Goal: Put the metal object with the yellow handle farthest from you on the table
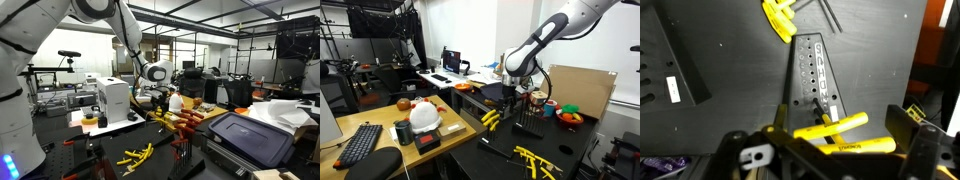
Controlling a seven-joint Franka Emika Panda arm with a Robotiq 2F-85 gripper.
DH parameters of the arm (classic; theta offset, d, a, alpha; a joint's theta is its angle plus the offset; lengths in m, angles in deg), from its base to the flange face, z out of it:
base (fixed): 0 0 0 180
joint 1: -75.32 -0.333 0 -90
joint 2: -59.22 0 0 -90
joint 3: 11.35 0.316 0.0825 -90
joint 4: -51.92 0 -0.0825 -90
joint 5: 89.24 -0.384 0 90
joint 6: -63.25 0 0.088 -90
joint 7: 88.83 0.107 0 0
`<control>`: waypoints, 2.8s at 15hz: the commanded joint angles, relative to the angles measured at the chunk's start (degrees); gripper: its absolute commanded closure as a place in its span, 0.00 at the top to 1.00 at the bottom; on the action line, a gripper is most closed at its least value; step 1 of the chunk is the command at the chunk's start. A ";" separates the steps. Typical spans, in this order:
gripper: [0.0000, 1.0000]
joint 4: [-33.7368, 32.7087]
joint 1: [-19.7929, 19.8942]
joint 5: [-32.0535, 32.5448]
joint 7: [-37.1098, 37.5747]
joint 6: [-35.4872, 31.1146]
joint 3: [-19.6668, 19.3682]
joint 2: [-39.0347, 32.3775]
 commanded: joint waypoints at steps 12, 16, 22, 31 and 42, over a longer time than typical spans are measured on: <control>1.00 7.74 -9.29 -10.16 33.81 -32.62 -6.44 0.91; 1.00 8.70 -14.73 -11.70 40.80 -30.98 -11.55 2.71; 1.00 7.96 -19.34 -8.76 46.64 -22.34 -13.87 5.84; 1.00 -2.40 -19.30 -0.37 57.18 -3.45 -12.30 6.78; 1.00 -24.18 -13.96 -1.00 62.07 10.52 -9.37 -5.45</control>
